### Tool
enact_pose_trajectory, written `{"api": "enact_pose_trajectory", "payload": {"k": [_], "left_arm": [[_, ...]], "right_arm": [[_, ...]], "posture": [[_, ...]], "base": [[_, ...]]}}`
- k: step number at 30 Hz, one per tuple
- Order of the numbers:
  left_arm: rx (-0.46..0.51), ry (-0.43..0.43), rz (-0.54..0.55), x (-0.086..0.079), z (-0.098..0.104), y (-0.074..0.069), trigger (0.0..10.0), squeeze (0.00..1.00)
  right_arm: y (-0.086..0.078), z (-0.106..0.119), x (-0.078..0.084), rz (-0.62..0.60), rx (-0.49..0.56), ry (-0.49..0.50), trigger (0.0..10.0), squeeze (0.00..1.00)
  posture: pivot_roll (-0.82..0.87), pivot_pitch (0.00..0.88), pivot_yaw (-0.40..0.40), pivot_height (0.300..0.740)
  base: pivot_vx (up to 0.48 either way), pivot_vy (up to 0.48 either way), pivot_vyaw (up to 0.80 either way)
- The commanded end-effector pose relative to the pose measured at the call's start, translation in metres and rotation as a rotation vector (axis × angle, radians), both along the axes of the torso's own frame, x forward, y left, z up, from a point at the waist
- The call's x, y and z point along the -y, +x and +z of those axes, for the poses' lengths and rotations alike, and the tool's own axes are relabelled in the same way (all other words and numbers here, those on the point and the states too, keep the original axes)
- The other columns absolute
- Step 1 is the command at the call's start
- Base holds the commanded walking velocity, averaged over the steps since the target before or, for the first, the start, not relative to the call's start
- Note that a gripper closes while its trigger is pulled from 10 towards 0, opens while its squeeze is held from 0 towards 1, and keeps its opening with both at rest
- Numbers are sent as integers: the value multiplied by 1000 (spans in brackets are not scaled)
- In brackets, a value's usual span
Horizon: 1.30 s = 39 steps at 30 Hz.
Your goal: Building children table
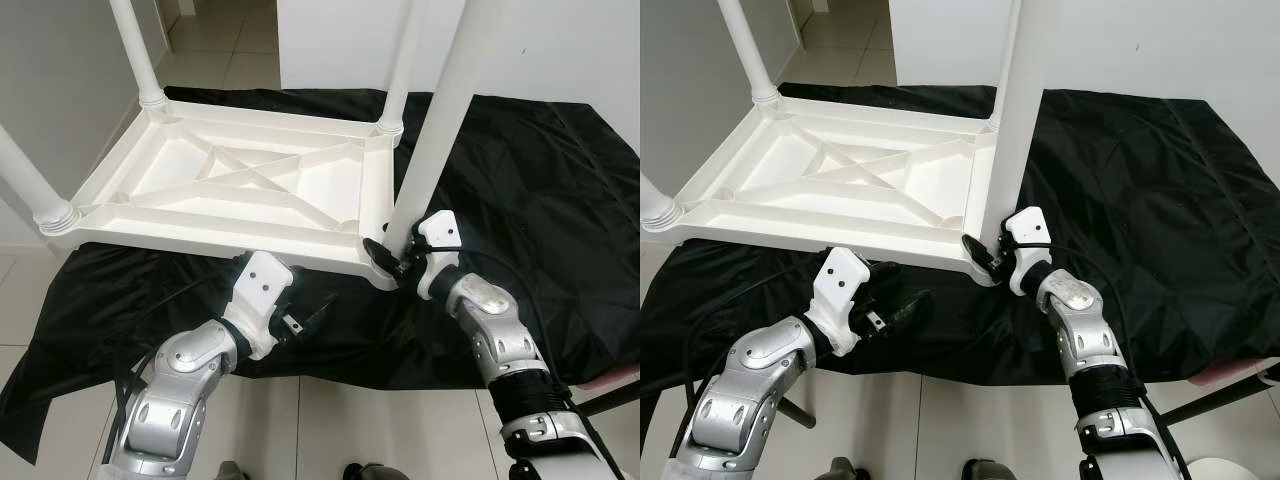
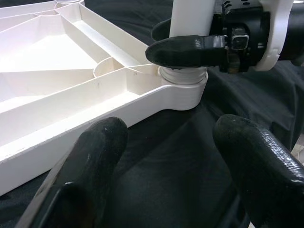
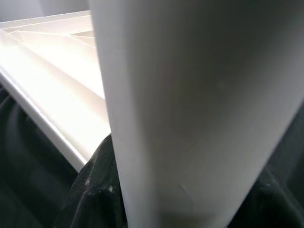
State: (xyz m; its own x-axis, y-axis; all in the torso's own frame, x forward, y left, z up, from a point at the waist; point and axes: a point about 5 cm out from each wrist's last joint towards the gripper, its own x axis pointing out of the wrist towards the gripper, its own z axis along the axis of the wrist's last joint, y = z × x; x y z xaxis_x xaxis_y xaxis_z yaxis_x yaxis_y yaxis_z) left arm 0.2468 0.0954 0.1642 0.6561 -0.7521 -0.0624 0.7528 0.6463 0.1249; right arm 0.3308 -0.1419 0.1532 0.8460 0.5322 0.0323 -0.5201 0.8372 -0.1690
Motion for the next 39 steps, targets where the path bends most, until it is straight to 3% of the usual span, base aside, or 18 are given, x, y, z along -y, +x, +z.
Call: {"api": "enact_pose_trajectory", "payload": {"k": [1, 7, 13, 15, 18, 24, 30, 31, 39], "left_arm": [[9, -4, 81, -3, 2, 2, 10000, 0], [9, -6, 82, -3, 2, 2, 10000, 0], [8, -7, 84, -2, 2, 1, 10000, 0], [8, -7, 84, -2, 2, 1, 10000, 0], [8, -9, 82, 1, 2, 0, 10000, 0], [14, -5, 70, 2, 2, 1, 10000, 0], [19, -9, 69, 3, 3, 3, 10000, 0], [20, -11, 69, 4, 3, 3, 10000, 0], [24, -8, 72, 5, 2, 4, 10000, 0]], "right_arm": [[-3, -15, 0, -84, -71, -23, 10000, 0], [-4, -19, -7, -198, -97, 7, 10000, 0], [-10, -22, -25, -429, -127, 163, 10000, 0], [-10, -22, -25, -429, -127, 163, 10000, 0], [-15, -19, -33, -522, -119, 221, 10000, 0], [-23, -20, -47, -533, -139, 246, 10000, 0], [-21, -19, -47, -548, -135, 239, 10000, 0], [-21, -17, -46, -539, -123, 240, 10000, 1000], [-25, -9, -39, -432, -81, 286, 10000, 1000]], "posture": [[-16, 127, 20, 740], [-14, 130, 19, 740], [0, 130, 8, 740], [0, 130, 8, 740], [1, 130, 6, 740], [-5, 118, 9, 740], [-6, 103, 7, 740], [-5, 100, 7, 740], [-1, 94, 0, 740]], "base": [[0, 0, 0], [0, 0, 0], [0, 0, 0], [0, 0, 0], [0, 0, 0], [0, 0, 0], [0, 0, 0], [0, 0, 0], [0, 0, 0]]}}
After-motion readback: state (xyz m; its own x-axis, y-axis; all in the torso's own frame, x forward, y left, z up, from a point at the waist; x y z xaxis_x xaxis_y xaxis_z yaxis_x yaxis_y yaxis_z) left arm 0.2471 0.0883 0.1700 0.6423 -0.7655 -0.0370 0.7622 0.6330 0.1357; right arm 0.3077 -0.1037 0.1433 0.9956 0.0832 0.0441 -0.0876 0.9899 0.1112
